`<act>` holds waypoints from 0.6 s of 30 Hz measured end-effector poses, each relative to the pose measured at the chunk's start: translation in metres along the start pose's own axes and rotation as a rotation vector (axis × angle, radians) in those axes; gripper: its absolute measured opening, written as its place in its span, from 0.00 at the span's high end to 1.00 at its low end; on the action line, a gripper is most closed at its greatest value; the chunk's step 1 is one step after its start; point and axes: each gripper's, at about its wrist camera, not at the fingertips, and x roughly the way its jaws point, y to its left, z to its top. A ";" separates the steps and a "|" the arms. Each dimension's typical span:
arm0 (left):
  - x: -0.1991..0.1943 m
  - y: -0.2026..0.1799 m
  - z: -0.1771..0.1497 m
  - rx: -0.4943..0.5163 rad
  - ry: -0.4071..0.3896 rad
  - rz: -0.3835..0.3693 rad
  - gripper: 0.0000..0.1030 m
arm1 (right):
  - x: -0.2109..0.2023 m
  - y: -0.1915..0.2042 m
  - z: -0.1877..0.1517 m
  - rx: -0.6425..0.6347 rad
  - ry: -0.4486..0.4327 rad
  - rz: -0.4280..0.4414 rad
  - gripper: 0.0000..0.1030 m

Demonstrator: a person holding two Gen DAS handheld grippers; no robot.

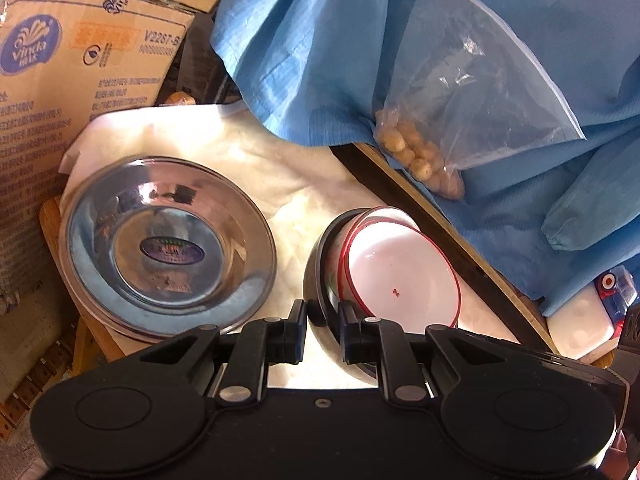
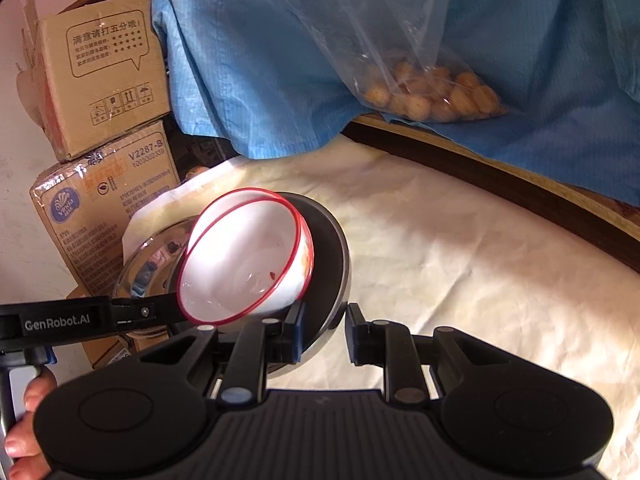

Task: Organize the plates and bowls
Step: 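Lift the steel bowl stack with both grippers and carry it toward the steel plates, then lower the steel bowl stack onto the steel plate stack with both grippers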

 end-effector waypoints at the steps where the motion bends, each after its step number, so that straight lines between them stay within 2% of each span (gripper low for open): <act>1: -0.001 0.001 0.001 -0.002 -0.002 0.001 0.84 | 0.001 0.001 0.001 -0.002 -0.002 0.002 0.77; 18: -0.014 0.020 0.015 -0.025 -0.047 0.042 0.84 | 0.016 0.027 0.017 -0.059 -0.007 0.032 0.77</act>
